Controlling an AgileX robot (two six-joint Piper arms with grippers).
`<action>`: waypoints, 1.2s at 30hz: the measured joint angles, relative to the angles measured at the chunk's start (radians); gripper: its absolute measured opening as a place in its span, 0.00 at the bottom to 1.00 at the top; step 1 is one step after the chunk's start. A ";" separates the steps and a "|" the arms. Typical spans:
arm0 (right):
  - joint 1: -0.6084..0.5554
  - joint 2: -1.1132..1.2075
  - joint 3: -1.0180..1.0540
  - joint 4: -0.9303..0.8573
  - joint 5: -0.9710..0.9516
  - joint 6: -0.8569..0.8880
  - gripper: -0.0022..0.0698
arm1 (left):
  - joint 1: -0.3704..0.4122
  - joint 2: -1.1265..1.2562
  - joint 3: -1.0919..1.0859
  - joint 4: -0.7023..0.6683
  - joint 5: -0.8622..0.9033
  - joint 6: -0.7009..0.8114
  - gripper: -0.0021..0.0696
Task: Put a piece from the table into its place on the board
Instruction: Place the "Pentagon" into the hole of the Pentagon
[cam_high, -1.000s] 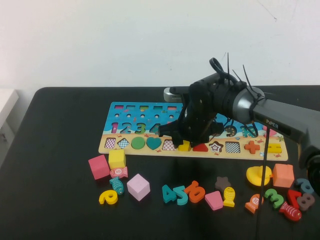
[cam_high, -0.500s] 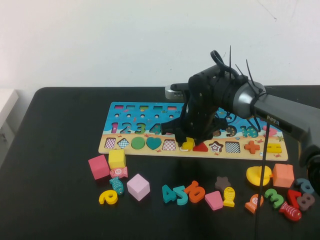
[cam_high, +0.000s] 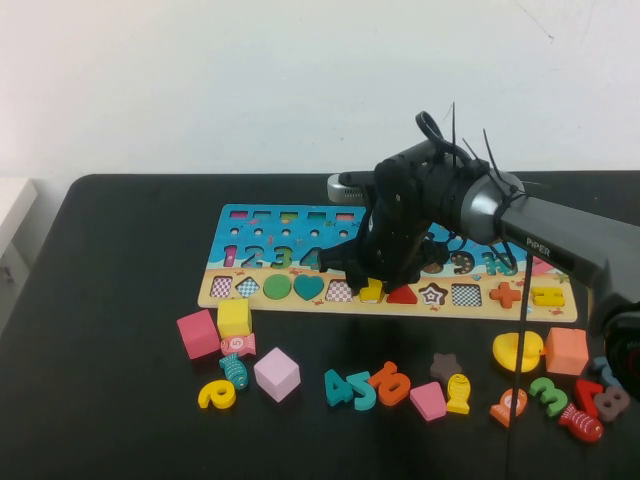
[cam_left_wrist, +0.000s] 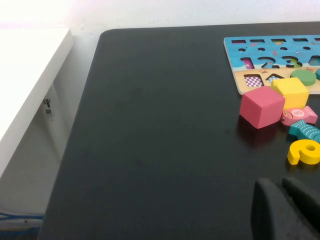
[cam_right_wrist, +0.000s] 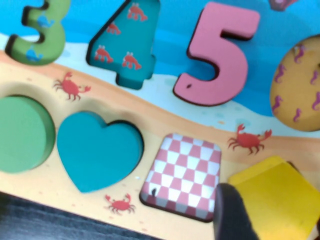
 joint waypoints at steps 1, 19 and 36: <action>0.000 0.000 0.000 0.000 0.000 0.000 0.53 | 0.000 0.000 0.000 0.000 0.000 0.000 0.03; 0.000 0.000 0.000 0.001 0.031 0.000 0.53 | 0.000 0.000 0.000 0.000 0.000 0.000 0.03; 0.000 -0.002 -0.103 -0.027 0.091 0.002 0.70 | 0.000 0.000 0.000 0.000 0.000 0.000 0.03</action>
